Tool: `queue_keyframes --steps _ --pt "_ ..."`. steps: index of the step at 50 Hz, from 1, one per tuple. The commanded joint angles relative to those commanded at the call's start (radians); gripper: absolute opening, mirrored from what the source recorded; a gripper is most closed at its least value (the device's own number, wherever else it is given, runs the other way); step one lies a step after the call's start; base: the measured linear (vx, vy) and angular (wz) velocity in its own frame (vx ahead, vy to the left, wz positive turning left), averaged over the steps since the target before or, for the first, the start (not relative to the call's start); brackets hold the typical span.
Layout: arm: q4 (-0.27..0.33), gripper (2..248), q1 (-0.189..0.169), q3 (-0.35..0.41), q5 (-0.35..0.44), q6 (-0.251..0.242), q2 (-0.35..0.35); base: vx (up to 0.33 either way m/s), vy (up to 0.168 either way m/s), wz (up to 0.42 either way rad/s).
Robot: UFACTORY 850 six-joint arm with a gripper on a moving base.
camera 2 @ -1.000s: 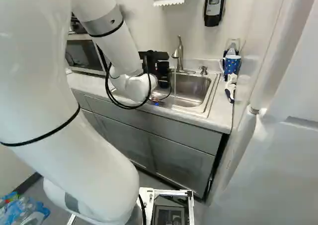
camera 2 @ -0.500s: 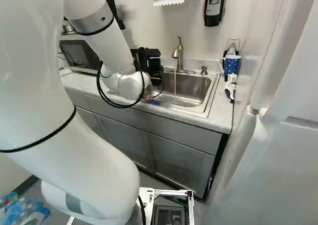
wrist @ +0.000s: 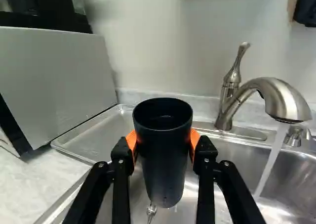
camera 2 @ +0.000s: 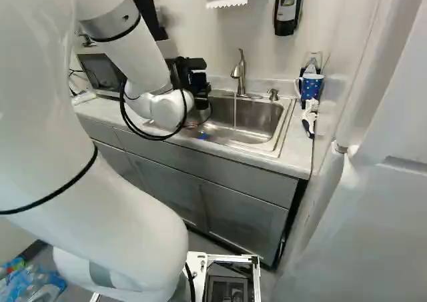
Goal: Rinse the cup and place it in the tray
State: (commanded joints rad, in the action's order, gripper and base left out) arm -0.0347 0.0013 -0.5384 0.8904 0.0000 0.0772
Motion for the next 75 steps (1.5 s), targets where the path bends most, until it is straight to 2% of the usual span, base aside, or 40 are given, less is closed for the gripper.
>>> queue_keyframes --steps 20,43,75 --pt "0.0 122 0.038 -0.015 -0.062 0.0 0.032 0.0 0.0 0.0" --pt "0.0 122 0.089 -0.038 -0.084 0.0 0.063 0.0 0.0 0.0" --pt "0.0 122 0.102 -0.071 -0.153 0.0 0.103 0.0 0.0 0.0"
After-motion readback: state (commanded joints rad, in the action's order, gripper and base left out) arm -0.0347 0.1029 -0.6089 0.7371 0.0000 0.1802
